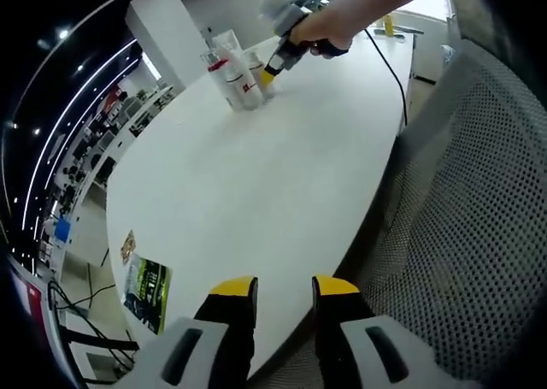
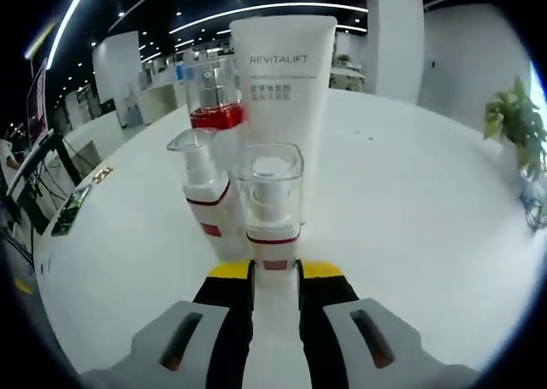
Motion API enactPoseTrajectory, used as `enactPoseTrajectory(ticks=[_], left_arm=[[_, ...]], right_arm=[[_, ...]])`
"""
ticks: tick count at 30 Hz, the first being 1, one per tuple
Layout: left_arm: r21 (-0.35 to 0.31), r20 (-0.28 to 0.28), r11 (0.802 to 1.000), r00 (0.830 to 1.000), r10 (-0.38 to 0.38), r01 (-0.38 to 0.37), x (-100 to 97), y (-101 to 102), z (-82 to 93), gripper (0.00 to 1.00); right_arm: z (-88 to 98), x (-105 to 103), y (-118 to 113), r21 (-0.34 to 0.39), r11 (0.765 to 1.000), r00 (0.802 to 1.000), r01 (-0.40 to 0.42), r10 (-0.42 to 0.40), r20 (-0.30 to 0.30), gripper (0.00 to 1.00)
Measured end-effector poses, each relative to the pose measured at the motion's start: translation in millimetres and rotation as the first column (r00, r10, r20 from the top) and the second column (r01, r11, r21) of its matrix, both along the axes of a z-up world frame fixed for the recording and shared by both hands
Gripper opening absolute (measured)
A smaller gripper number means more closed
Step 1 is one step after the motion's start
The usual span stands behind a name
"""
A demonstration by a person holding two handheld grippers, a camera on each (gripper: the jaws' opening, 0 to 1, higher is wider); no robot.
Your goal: Arrange the skincare products in the storage area until every visible bottle or jar stands upright without overlapping.
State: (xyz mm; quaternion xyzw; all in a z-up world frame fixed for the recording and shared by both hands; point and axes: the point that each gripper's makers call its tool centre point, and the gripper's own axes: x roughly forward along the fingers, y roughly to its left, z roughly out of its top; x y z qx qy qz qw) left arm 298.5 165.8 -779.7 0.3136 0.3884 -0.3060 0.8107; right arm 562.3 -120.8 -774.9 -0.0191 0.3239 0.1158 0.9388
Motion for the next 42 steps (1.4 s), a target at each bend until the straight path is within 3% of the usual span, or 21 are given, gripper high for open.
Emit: enactPoseTrajectory(ticks=[16, 22, 29, 33, 36, 39, 42], left_arm=[[0.004, -0.006, 1.000, 1.000, 0.013, -0.013, 0.4, 3, -0.9, 0.26], [0.005, -0.001, 1.000, 1.000, 0.016, -0.016, 1.1, 3, -0.1, 0.25], [0.004, 0.008, 1.000, 1.000, 0.019, -0.019, 2.2, 4, 1.5, 0.25], [0.005, 0.008, 1.000, 1.000, 0.018, -0.018, 2.0, 3, 1.1, 0.25], [0.006, 0.007, 1.000, 1.000, 0.021, -0.021, 2.4, 4, 1.0, 0.25], [0.009, 0.008, 1.000, 1.000, 0.029, -0.029, 2.9, 6, 0.8, 0.25], [0.014, -0.004, 0.999, 0.999, 0.034, -0.034, 1.9, 7, -1.0, 0.25]], right_arm=[[4.9, 12, 3, 0.062, 0.996, 0.998, 0.060, -0.060, 0.007, 0.18], [12.2, 14, 6, 0.046, 0.998, 0.999, 0.037, -0.038, 0.035, 0.21], [8.9, 2, 8, -0.002, 1.000, 0.999, -0.018, 0.018, 0.037, 0.21], [7.4, -1, 1, -0.009, 1.000, 1.000, -0.005, 0.005, 0.026, 0.21], [10.9, -6, -2, 0.020, 1.000, 1.000, 0.016, -0.017, 0.027, 0.21], [16.8, -16, 6, 0.103, 0.994, 0.999, 0.031, -0.036, 0.041, 0.21], [19.6, -37, 21, 0.133, 0.991, 0.999, -0.018, 0.011, 0.047, 0.21]])
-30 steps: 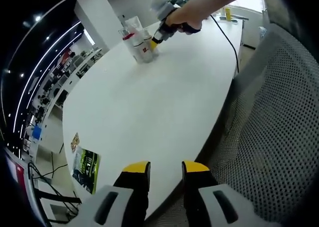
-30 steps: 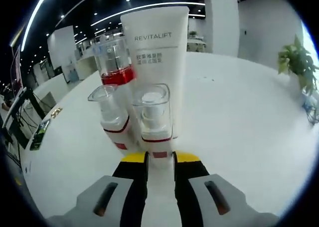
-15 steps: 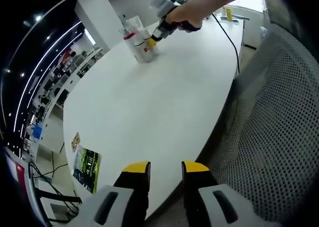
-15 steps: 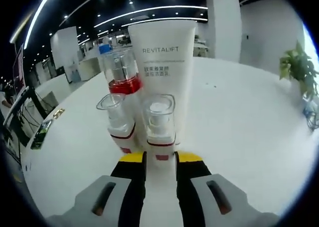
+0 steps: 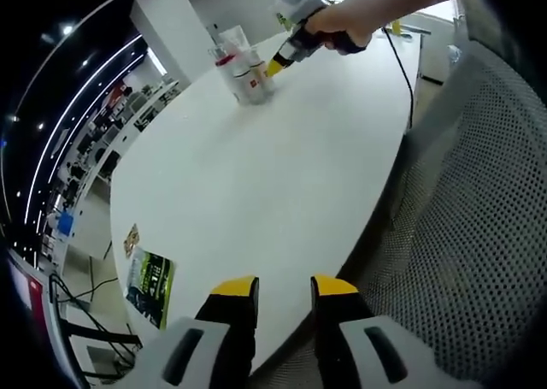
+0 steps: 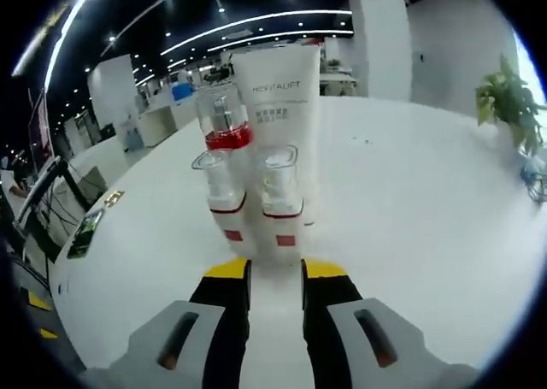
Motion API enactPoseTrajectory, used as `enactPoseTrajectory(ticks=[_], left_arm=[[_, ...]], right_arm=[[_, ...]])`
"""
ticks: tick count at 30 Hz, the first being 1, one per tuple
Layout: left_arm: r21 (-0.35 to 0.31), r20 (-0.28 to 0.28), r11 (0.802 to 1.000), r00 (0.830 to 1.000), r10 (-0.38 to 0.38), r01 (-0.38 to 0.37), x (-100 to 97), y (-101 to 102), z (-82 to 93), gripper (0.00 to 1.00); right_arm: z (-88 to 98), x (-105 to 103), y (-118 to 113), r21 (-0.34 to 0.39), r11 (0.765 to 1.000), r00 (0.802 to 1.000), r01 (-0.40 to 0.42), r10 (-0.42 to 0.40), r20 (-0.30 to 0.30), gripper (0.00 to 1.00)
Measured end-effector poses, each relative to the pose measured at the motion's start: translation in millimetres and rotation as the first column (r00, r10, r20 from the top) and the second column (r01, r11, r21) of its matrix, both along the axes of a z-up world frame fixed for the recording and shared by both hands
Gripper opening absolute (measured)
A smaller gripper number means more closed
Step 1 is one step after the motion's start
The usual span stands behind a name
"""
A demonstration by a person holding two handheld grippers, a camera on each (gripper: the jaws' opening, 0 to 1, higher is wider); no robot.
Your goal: Arrange the skincare products in the storage area until every visible bottle or jar stands upright without overlapping.
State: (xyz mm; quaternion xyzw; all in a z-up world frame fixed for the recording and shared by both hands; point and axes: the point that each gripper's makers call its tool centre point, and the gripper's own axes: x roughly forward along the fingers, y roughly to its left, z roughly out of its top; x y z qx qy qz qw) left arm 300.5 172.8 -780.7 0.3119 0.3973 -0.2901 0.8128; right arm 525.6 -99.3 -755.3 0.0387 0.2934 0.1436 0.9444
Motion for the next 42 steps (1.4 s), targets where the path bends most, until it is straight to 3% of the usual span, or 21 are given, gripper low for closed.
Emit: enactPoseTrajectory(ticks=[2, 4, 8, 12, 16, 20, 24, 26, 29, 31, 39, 42], left_arm=[[0.006, -0.011, 1.000, 1.000, -0.004, 0.004, -1.3, 0, -1.9, 0.25], [0.009, -0.016, 1.000, 1.000, -0.007, 0.007, -2.1, 0, -2.6, 0.25], [0.011, -0.012, 1.000, 1.000, 0.000, 0.000, -1.8, 1, -1.9, 0.25], [0.019, -0.020, 1.000, 1.000, 0.003, -0.002, -3.1, 2, -3.3, 0.25], [0.028, -0.035, 1.000, 0.999, -0.003, 0.004, -5.4, 2, -6.3, 0.25], [0.022, -0.039, 1.000, 0.999, -0.009, 0.010, -6.2, 1, -6.6, 0.25], [0.011, -0.051, 1.000, 0.999, -0.005, 0.006, -6.9, 0, -8.1, 0.25], [0.004, -0.057, 1.000, 0.998, 0.004, -0.003, -6.6, 0, -8.5, 0.25], [-0.009, -0.045, 1.000, 0.999, -0.023, 0.022, -6.4, -5, -7.1, 0.25], [-0.087, -0.078, 0.996, 0.997, 0.004, -0.011, -9.3, -12, -6.8, 0.25], [-0.204, -0.097, 0.976, 0.993, 0.061, -0.080, -4.3, -12, 7.6, 0.26], [-0.305, -0.122, 0.943, 0.988, 0.099, -0.132, -0.5, -19, 14.9, 0.29]], right_arm=[[7.1, -20, 16, -0.004, 0.997, 0.997, -0.071, 0.072, 0.036, 0.21], [12.5, -38, 31, 0.032, 0.994, 0.994, -0.109, 0.108, 0.031, 0.22], [25.8, -71, 61, 0.037, 0.969, 0.967, -0.245, 0.242, 0.074, 0.24], [35.1, -109, 100, 0.065, 0.909, 0.910, -0.413, 0.408, 0.073, 0.27], [43.8, -131, 127, 0.005, 0.840, 0.836, -0.543, 0.540, 0.094, 0.33], [52.4, -149, 142, 0.009, 0.805, 0.802, -0.593, 0.590, 0.089, 0.35], [64.4, -170, 147, 0.048, 0.793, 0.793, -0.608, 0.604, 0.078, 0.38], [65.1, -173, 145, -0.017, 0.788, 0.784, -0.615, 0.614, 0.093, 0.43], [63.0, -177, 147, -0.016, 0.793, 0.788, -0.610, 0.608, 0.093, 0.48], [63.4, -181, 152, 0.008, 0.787, 0.784, -0.617, 0.614, 0.090, 0.48], [68.5, -187, 166, 0.024, 0.788, 0.783, -0.615, 0.608, 0.131, 0.50], [70.8, -183, 164, 0.001, 0.809, 0.800, -0.587, 0.580, 0.155, 0.60]])
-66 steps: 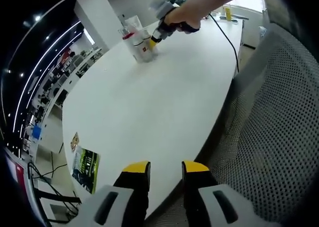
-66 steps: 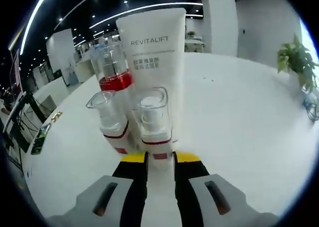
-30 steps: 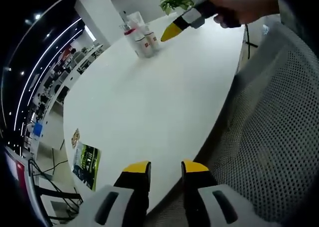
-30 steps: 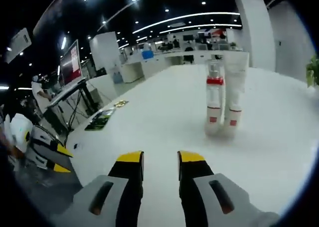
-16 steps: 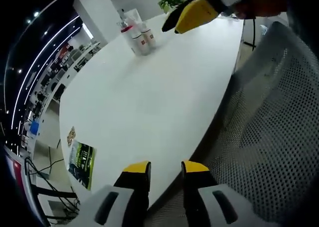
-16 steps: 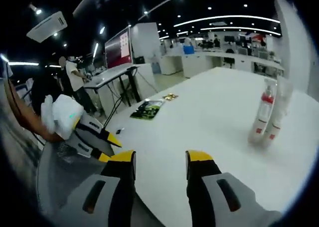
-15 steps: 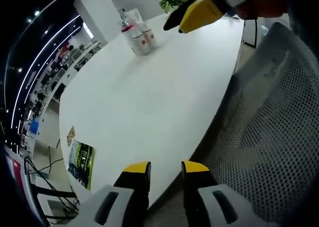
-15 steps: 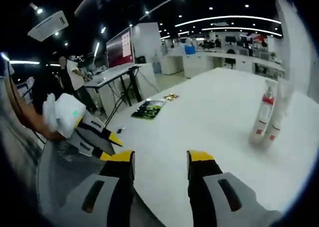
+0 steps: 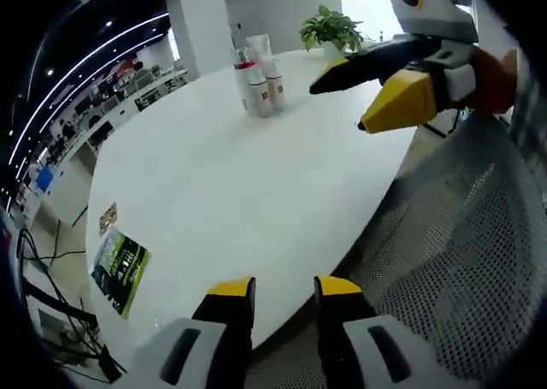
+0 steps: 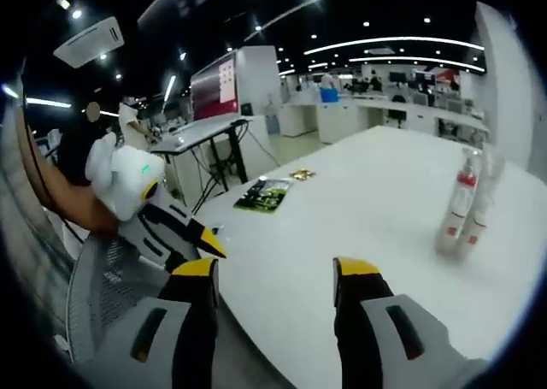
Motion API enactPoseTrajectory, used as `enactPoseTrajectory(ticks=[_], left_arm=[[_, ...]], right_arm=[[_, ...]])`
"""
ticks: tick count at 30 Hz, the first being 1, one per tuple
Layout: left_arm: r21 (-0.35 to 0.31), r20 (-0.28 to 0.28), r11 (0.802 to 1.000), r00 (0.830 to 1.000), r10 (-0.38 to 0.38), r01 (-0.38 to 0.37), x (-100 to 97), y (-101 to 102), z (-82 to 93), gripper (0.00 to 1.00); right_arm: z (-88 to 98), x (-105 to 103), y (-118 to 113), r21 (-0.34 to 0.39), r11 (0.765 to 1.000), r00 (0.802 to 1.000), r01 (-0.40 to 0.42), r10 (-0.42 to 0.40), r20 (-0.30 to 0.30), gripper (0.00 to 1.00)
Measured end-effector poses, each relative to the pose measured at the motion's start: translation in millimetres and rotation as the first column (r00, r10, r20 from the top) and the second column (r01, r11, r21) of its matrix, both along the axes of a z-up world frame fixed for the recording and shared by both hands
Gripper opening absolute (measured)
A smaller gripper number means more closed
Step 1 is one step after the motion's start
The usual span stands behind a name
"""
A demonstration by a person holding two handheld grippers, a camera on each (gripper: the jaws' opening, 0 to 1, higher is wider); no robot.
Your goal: Arrange the skincare products in the storage area until every visible bottle or jar stands upright without overlapping.
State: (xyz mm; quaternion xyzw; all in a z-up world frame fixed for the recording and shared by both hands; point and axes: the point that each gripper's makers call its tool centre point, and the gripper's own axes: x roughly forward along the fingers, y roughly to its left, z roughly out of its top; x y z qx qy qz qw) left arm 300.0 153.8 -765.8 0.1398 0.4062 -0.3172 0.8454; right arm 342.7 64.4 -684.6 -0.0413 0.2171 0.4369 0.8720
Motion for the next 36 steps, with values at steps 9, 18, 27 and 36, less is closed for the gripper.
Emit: enactPoseTrajectory(ticks=[9, 18, 27, 36], left_arm=[[-0.246, -0.013, 0.937, 0.967, 0.255, -0.250, 32.7, 20, 28.0, 0.45], [-0.430, 0.008, 0.838, 0.927, 0.376, -0.336, 65.1, 37, 47.7, 0.88], [-0.458, -0.030, 0.789, 0.894, 0.446, -0.409, 92.2, 63, 34.4, 0.88], [-0.359, 0.004, 0.728, 0.778, 0.628, -0.585, 138.5, 127, 22.6, 1.00]], right_arm=[[12.7, 12, 3, 0.061, 0.996, 0.998, 0.066, -0.065, -0.010, 0.72], [8.4, 8, 9, 0.055, 0.996, 0.997, 0.071, -0.072, 0.014, 0.75], [-5.6, 19, -13, -0.009, 0.984, 0.984, 0.176, -0.176, -0.014, 0.71], [-6.0, 23, -17, -0.053, 0.976, 0.977, 0.211, -0.210, 0.034, 0.71]])
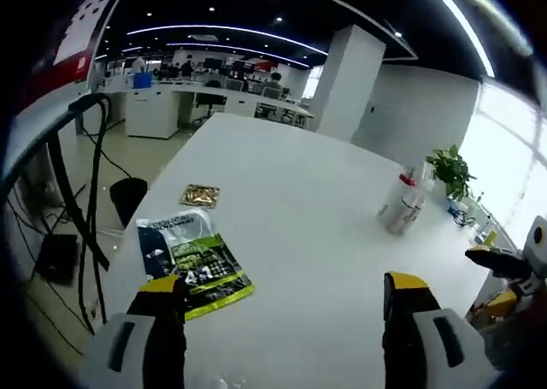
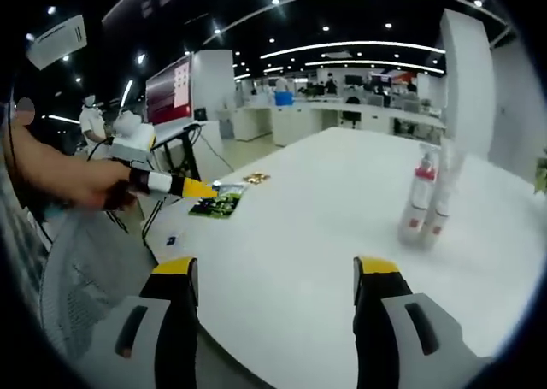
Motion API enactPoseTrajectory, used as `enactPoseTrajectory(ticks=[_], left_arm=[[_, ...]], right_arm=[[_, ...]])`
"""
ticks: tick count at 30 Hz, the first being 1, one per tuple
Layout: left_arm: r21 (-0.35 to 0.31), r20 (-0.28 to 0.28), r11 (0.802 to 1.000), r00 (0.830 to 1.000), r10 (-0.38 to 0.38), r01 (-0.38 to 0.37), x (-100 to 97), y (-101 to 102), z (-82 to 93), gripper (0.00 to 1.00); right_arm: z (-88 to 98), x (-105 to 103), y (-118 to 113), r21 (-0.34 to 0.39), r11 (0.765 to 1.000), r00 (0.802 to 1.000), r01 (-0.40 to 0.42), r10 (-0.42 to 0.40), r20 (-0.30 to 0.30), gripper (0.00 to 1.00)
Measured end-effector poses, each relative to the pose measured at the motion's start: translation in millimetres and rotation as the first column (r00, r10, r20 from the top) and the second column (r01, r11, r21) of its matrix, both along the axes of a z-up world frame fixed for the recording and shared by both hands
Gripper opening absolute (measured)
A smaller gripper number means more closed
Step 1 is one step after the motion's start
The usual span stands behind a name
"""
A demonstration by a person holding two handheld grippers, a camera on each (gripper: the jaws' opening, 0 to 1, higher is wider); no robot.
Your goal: Arrange the skincare products in the storage area until every visible bottle or jar stands upright without overlapping.
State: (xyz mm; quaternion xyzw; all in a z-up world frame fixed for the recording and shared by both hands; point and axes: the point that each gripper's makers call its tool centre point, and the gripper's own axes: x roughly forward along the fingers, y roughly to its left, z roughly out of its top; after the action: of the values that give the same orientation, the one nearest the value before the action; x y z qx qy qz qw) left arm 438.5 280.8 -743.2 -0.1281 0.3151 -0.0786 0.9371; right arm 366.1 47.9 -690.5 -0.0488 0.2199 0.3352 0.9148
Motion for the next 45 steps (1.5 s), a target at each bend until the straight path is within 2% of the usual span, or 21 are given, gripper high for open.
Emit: enactPoseTrajectory(ticks=[2, 6, 9, 10, 12, 13, 15, 18, 20, 21, 24, 26, 27, 28, 32, 35, 38, 41, 42, 44, 45], left_arm=[[0.061, -0.014, 0.998, 1.000, 0.022, -0.021, 9.5, 15, -4.6, 1.00], [0.101, -0.062, 0.994, 0.997, 0.046, -0.039, 27.2, 28, -15.9, 1.00], [0.238, -0.081, 0.967, 0.990, 0.117, -0.094, 38.1, 58, -26.0, 1.00], [0.267, -0.112, 0.956, 0.982, 0.154, -0.119, 39.1, 68, -32.2, 1.00], [0.218, -0.116, 0.966, 0.979, 0.165, -0.137, 46.6, 66, -37.3, 1.00], [0.184, -0.137, 0.971, 0.974, 0.182, -0.156, 49.9, 64, -42.7, 1.00], [0.195, -0.176, 0.967, 0.964, 0.200, -0.165, 51.5, 65, -50.2, 1.00], [0.225, -0.177, 0.961, 0.963, 0.203, -0.161, 58.7, 65, -55.4, 1.00], [0.266, -0.212, 0.955, 0.959, 0.190, -0.130, 57.5, 65, -63.5, 1.00], [0.298, -0.210, 0.948, 0.962, 0.177, -0.109, 58.4, 66, -67.4, 1.00], [0.272, -0.258, 0.957, 0.950, 0.175, -0.103, 55.9, 59, -81.4, 1.00], [0.270, -0.304, 0.958, 0.935, 0.184, -0.101, 50.3, 57, -90.8, 1.00], [0.255, -0.248, 0.954, 0.943, 0.222, -0.157, 57.8, 60, -84.5, 1.00], [0.260, -0.263, 0.956, 0.942, 0.207, -0.137, 55.0, 61, -83.8, 1.00], [0.262, -0.260, 0.955, 0.942, 0.211, -0.141, 55.5, 61, -83.6, 1.00], [0.261, -0.234, 0.950, 0.944, 0.234, -0.171, 53.3, 60, -82.9, 1.00], [0.259, -0.182, 0.946, 0.952, 0.245, -0.194, 56.9, 61, -84.0, 1.00], [0.249, -0.182, 0.951, 0.955, 0.233, -0.185, 59.9, 61, -85.1, 1.00], [0.260, -0.168, 0.952, 0.963, 0.211, -0.163, 61.3, 64, -84.7, 1.00], [0.252, -0.158, 0.956, 0.968, 0.194, -0.151, 61.7, 65, -83.4, 0.96], [0.256, -0.181, 0.952, 0.959, 0.216, -0.166, 57.1, 71, -84.3, 0.91]], right_arm=[[-0.9, 1, -2, -0.019, 1.000, 1.000, 0.006, -0.005, 0.010, 0.71], [-1.2, 4, -6, -0.035, 0.999, 0.999, 0.027, -0.026, 0.018, 0.71], [-1.8, 6, -10, -0.037, 0.998, 0.999, 0.049, -0.048, 0.014, 0.70], [-2.0, 8, -12, -0.036, 0.998, 0.998, 0.059, -0.058, 0.012, 0.70], [-2.5, 9, -15, -0.043, 0.997, 0.997, 0.071, -0.071, 0.013, 0.69], [-3.2, 10, -17, -0.053, 0.995, 0.997, 0.079, -0.078, 0.014, 0.69], [-4.2, 11, -18, -0.060, 0.994, 0.996, 0.086, -0.086, 0.013, 0.68], [-5.8, 13, -19, -0.079, 0.993, 0.996, 0.089, -0.088, 0.015, 0.67], [-8.9, 13, -21, -0.105, 0.991, 0.996, 0.089, -0.088, 0.014, 0.65], [-9.2, 13, -22, -0.109, 0.990, 0.996, 0.091, -0.090, 0.014, 0.65], [-9.1, 14, -25, -0.111, 0.988, 0.994, 0.108, -0.107, 0.014, 0.64], [-10.5, 15, -27, -0.114, 0.987, 0.993, 0.115, -0.115, 0.007, 0.64], [-12.2, 15, -28, -0.119, 0.986, 0.993, 0.117, -0.118, 0.001, 0.64], [-13.7, 15, -28, -0.124, 0.985, 0.993, 0.118, -0.119, -0.004, 0.64], [-16.7, 14, -27, -0.142, 0.984, 0.994, 0.110, -0.113, -0.013, 0.63], [-16.8, 13, -26, -0.154, 0.983, 0.995, 0.102, -0.104, -0.007, 0.62], [-17.2, 14, -26, -0.158, 0.982, 0.994, 0.105, -0.107, -0.007, 0.62], [-17.2, 13, -26, -0.159, 0.982, 0.994, 0.105, -0.107, -0.008, 0.61], [-17.2, 13, -27, -0.161, 0.981, 0.994, 0.104, -0.106, -0.006, 0.61], [-17.0, 13, -27, -0.166, 0.981, 0.994, 0.105, -0.108, -0.004, 0.61], [-16.6, 12, -28, -0.169, 0.980, 0.994, 0.107, -0.109, 0.000, 0.61]])
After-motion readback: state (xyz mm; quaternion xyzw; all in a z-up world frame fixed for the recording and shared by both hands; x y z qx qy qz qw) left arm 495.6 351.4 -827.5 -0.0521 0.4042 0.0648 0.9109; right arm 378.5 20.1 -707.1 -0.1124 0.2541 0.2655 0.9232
